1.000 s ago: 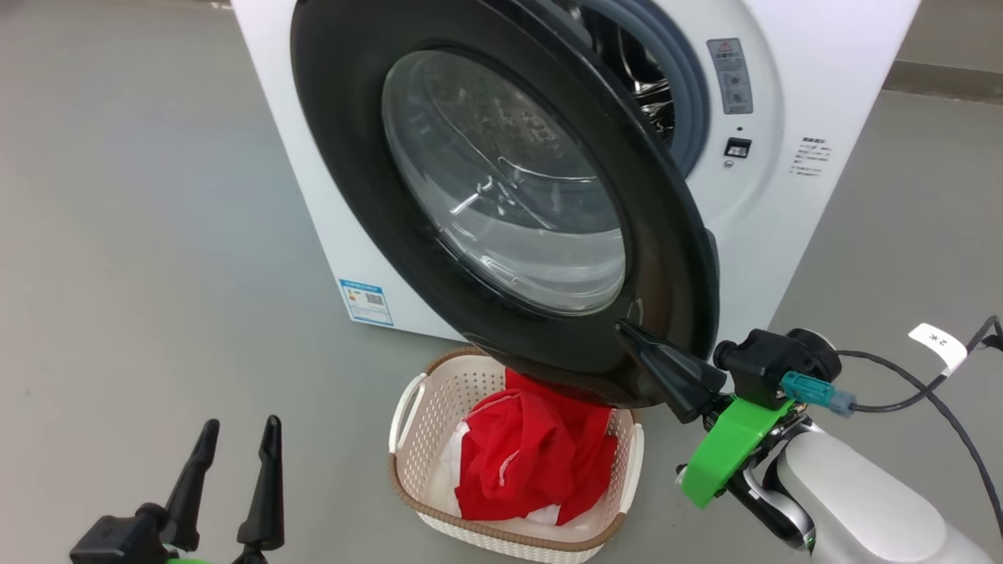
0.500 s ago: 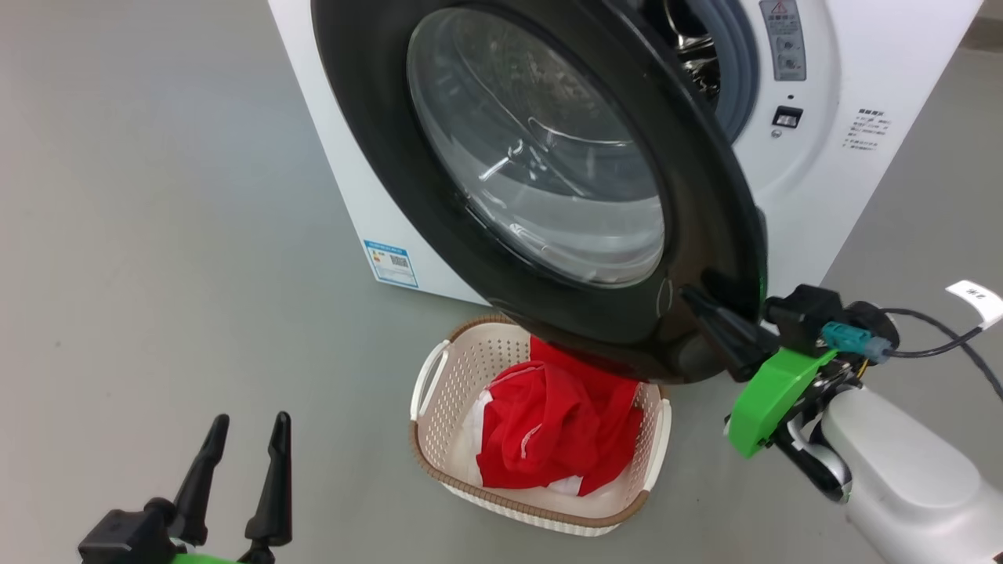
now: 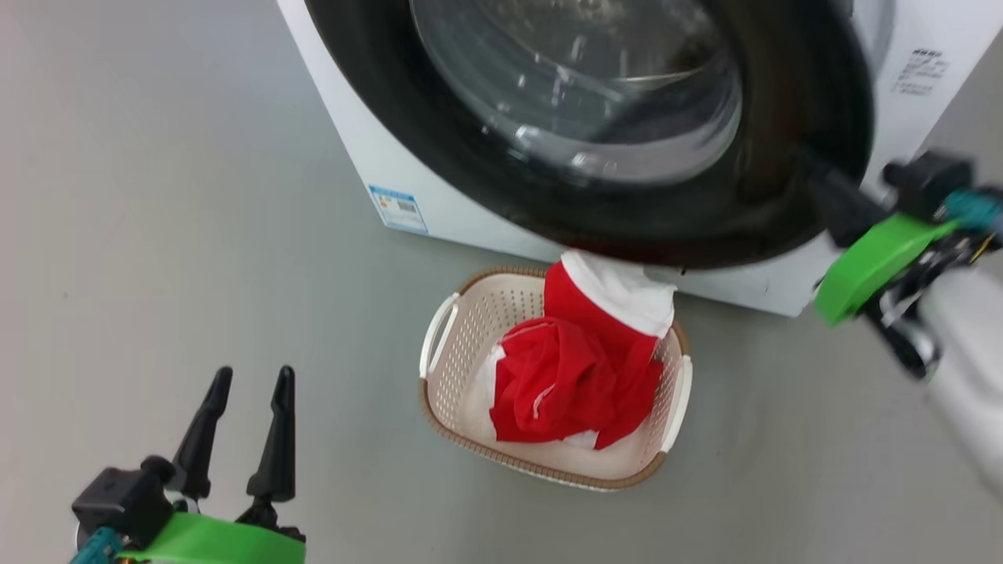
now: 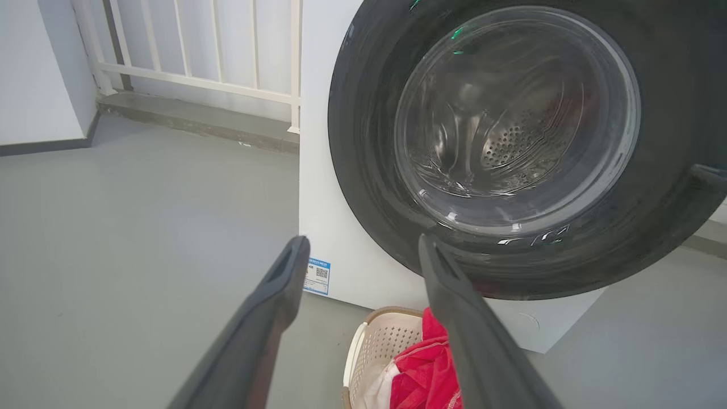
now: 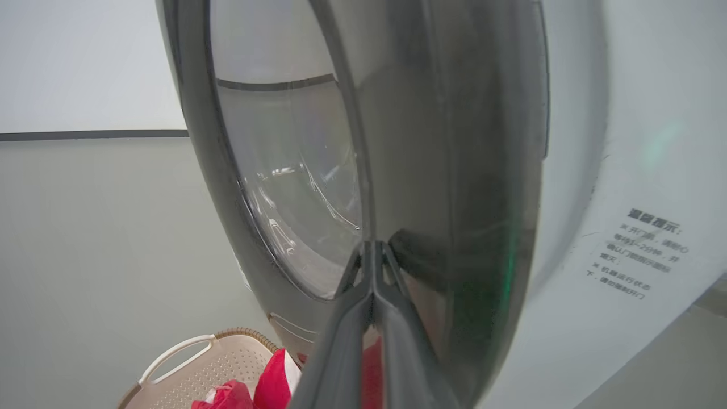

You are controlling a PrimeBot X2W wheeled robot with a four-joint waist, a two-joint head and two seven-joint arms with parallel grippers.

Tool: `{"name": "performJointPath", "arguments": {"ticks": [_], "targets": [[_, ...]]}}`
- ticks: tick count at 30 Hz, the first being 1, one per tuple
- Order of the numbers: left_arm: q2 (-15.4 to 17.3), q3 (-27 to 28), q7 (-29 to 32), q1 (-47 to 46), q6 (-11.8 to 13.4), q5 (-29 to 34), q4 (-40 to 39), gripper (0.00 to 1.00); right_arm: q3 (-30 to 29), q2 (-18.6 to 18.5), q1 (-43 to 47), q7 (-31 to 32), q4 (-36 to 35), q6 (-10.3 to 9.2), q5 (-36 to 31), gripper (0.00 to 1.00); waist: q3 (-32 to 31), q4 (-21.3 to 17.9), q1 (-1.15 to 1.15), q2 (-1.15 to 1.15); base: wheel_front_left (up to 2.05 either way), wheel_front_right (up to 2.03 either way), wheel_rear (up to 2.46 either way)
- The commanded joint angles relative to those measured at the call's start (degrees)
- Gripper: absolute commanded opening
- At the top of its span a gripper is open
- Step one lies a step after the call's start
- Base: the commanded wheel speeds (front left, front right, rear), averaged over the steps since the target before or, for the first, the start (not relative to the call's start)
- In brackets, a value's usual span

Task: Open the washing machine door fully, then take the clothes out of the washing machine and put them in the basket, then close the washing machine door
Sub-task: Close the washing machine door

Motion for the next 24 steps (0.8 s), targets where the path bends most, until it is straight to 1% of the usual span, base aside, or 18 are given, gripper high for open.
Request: {"name": "performJointPath", "arguments": {"ticks": [1,6,11,13,17,21,24], "targets": [[1.3,1.7,-0.6,-2.5,-0.7,-0.3,-1.3,1.0,-1.3,-1.8,-3.1,-0.4,0.4,-0.08,-0.1,0.0,3.1,1.0,0.0,0.0,0.0,0.0,0.0],[0.9,1.7,-0.7,-4.4,-1.4,-0.6,-0.5,1.0,-3.7,-2.9,-9.0,-0.4,3.4,-0.08,-0.3,0.0,5.7,2.1,0.0,0.0,0.0,0.0,0.0],[0.5,2.1,-0.7,-5.7,-1.9,-0.4,0.1,1.0,-5.4,-3.2,-13.3,-0.4,6.5,-0.08,-0.9,0.0,6.6,2.9,0.0,0.0,0.0,0.0,0.0],[0.2,2.4,-0.7,-6.0,-2.2,-0.3,0.5,1.0,-8.6,-2.9,-15.1,-0.4,8.6,-0.08,-2.5,0.0,6.6,3.1,0.0,0.0,0.0,0.0,0.0],[0.0,2.7,-0.7,-6.2,-2.5,-0.3,1.0,1.0,-12.6,-2.0,-15.5,-0.4,10.0,-0.08,-5.7,0.0,6.2,3.1,0.0,0.0,0.0,0.0,0.0],[-0.1,3.1,-0.7,-6.3,-2.6,-0.4,1.2,1.0,-13.9,-0.9,-14.7,-0.4,10.0,-0.08,-7.3,0.0,5.7,2.8,0.0,0.0,0.0,0.0,0.0],[0.0,3.2,-0.7,-6.4,-2.8,-0.9,1.1,1.0,-14.8,0.4,-13.4,-0.4,8.6,-0.08,-8.3,0.0,5.0,2.2,0.0,0.0,0.0,0.0,0.0]]}}
